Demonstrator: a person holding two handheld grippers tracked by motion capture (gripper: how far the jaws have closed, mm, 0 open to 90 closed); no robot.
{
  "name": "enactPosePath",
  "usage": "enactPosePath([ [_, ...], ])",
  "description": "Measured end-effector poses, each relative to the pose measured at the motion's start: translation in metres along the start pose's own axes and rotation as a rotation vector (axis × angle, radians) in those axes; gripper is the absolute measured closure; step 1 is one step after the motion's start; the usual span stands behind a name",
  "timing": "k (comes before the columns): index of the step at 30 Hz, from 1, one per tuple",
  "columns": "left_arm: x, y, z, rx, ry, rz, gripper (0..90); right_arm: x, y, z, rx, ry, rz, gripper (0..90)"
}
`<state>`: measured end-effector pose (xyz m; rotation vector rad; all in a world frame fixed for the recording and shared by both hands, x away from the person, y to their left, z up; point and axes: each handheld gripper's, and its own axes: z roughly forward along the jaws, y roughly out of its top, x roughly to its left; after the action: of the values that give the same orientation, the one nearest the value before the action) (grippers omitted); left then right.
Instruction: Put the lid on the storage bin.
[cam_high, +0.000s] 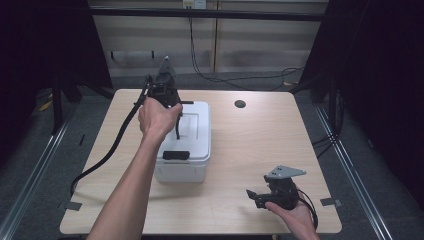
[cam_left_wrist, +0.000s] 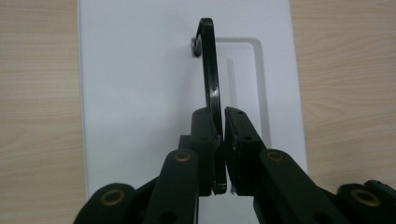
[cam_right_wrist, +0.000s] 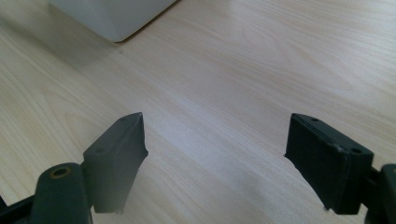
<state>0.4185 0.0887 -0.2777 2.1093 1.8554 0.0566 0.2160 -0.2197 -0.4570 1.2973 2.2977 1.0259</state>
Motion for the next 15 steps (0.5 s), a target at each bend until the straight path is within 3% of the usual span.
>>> enactPosePath([
  [6, 0.003, 0.007, 0.002, 0.017, -0.005, 0.003, 74.8, 0.0, 0.0, 0.0, -0.001, 0.0, 0.002, 19.1],
  [15, 0.003, 0.019, 0.013, 0.054, -0.031, 0.016, 74.4, 0.0, -0.001, -0.001, -0.001, 0.002, 0.001, 19.1],
])
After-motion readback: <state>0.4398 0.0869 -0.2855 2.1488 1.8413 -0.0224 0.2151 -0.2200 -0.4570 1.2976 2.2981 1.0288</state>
